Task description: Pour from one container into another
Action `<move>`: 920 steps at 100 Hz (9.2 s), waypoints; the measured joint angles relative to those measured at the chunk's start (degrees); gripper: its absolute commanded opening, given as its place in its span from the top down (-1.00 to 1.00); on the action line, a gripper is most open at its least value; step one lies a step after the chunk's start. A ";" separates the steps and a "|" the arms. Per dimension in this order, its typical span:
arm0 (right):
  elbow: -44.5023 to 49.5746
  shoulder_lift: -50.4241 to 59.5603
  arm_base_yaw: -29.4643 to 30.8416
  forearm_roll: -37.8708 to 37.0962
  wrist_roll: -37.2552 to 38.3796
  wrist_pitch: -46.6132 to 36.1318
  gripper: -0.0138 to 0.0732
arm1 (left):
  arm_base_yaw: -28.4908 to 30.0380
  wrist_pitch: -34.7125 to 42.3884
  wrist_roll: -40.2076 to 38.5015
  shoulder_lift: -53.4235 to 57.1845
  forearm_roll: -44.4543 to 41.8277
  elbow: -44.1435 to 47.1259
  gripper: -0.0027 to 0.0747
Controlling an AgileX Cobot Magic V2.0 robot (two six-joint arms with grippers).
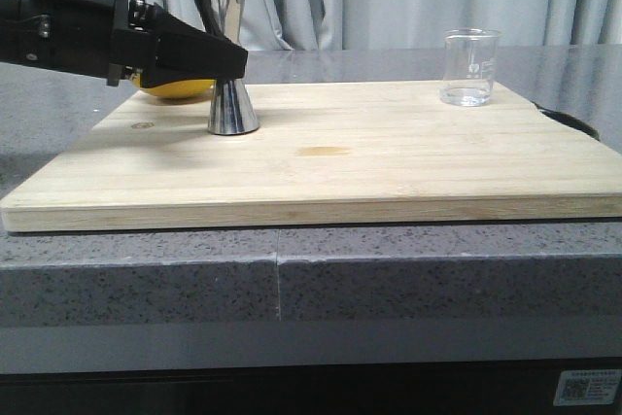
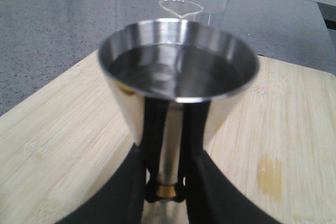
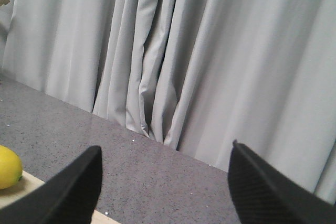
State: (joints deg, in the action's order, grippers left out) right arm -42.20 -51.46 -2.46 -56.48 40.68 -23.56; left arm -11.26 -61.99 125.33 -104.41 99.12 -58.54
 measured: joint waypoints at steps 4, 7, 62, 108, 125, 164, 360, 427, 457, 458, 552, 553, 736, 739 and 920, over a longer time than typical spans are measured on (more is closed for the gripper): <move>0.00 0.00 0.00 0.00 0.00 0.00 -0.38 | 0.00 0.00 0.00 0.00 0.00 0.00 0.98; 0.00 0.00 0.00 0.00 0.00 0.00 -0.38 | 0.00 0.00 0.00 0.00 0.00 0.00 0.98; 0.00 0.00 0.00 -0.12 0.03 0.00 -0.37 | 0.00 -0.83 0.00 -0.07 -0.90 0.00 0.98; 0.00 0.00 0.00 -0.14 0.03 0.00 -0.37 | 0.00 -0.97 0.04 -0.07 -1.03 0.00 0.90; 0.00 0.00 0.00 -0.14 0.03 0.00 -0.37 | 0.00 -0.97 0.04 -0.07 -1.03 -0.13 0.61; 0.00 0.00 0.00 -0.24 0.03 0.00 -0.37 | 0.00 -0.97 0.04 -0.07 -1.15 -0.13 0.50; 0.00 5.90 0.00 2.79 0.03 21.37 -0.37 | 20.03 24.44 -27.68 39.33 -12.82 -0.13 -0.15; 0.00 19.73 0.00 4.16 -0.09 41.16 0.35 | 20.11 46.23 -34.52 66.99 -9.18 21.24 0.30; 6.12 26.95 0.00 4.16 -1.11 38.84 0.83 | 20.11 46.99 -34.01 72.45 -8.11 26.78 0.98; 6.39 27.49 0.00 4.16 -1.11 38.68 0.83 | 20.11 46.88 -33.85 72.56 -8.11 27.04 0.98; 27.99 52.09 0.00 4.18 -1.45 36.33 0.83 | 20.11 48.29 -33.14 88.22 -6.54 49.21 0.98; 27.99 52.09 0.00 4.18 -1.45 36.33 0.83 | 20.11 48.29 -33.14 88.22 -6.54 49.21 0.98; 27.99 52.09 0.00 4.18 -1.58 36.33 0.83 | 18.13 52.27 -118.08 102.51 -87.32 51.96 0.98; 27.99 52.09 0.00 4.18 -1.58 36.33 0.83 | 18.13 54.67 -119.11 103.06 -88.02 52.83 0.98; 27.99 52.09 0.00 4.18 -1.58 36.33 0.83 | 11.26 64.92 -133.03 104.75 -104.12 58.75 0.98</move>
State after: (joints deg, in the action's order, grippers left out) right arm -14.21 0.63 -2.46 -52.30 39.10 12.76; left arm 0.00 2.93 -7.70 0.34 -5.00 0.20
